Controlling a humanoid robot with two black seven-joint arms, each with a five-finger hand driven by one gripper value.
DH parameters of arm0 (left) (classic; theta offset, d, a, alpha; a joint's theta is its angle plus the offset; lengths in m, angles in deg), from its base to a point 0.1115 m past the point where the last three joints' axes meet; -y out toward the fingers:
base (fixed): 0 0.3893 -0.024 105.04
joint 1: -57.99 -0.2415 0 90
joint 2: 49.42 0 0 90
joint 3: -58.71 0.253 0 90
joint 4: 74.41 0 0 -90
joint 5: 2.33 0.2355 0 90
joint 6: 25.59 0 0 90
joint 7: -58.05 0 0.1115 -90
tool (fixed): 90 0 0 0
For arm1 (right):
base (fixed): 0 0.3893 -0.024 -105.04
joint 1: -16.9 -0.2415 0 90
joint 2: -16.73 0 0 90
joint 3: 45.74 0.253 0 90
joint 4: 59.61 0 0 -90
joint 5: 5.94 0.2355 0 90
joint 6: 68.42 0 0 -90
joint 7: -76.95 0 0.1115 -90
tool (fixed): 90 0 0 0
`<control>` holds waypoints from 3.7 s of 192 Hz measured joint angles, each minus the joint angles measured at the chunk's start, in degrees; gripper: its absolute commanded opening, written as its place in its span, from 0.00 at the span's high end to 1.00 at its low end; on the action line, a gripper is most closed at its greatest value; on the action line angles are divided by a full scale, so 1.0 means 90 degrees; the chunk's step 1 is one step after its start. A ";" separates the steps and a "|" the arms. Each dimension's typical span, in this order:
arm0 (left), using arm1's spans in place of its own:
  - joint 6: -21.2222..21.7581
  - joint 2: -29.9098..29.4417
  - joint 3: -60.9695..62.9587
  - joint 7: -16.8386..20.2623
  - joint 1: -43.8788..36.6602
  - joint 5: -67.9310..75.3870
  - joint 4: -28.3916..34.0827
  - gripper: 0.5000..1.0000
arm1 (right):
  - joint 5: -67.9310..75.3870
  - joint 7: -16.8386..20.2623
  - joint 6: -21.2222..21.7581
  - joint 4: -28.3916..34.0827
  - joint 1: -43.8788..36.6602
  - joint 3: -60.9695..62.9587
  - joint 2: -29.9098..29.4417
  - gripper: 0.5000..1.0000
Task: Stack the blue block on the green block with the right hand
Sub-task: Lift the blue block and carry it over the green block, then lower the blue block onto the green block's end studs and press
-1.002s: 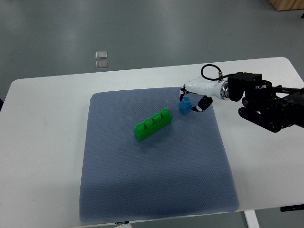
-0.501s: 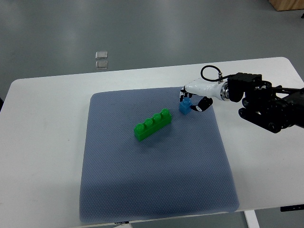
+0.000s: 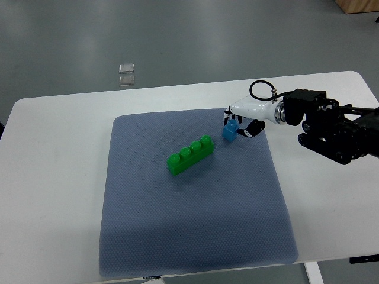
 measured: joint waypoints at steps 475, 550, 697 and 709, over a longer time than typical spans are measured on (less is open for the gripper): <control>-0.0003 0.0000 0.0001 0.0000 0.0001 0.0000 0.0001 0.00 | -0.0930 0.0000 -0.0251 0.1547 -0.0507 -0.0335 -0.0057 0.93; -0.0003 0.0000 0.0001 0.0000 0.0000 0.0000 -0.0002 0.00 | -0.1177 0.0002 -0.0568 0.1515 -0.0511 -0.0338 -0.0086 0.96; 0.0000 0.0000 0.0001 0.0000 0.0000 0.0000 -0.0001 0.00 | -0.1719 0.0002 -0.1124 0.1292 -0.0398 -0.0581 -0.0188 0.99; 0.0000 0.0000 0.0001 0.0000 0.0000 0.0000 0.0001 0.00 | -0.1786 0.0002 -0.1145 0.1255 -0.0397 -0.0599 -0.0194 0.99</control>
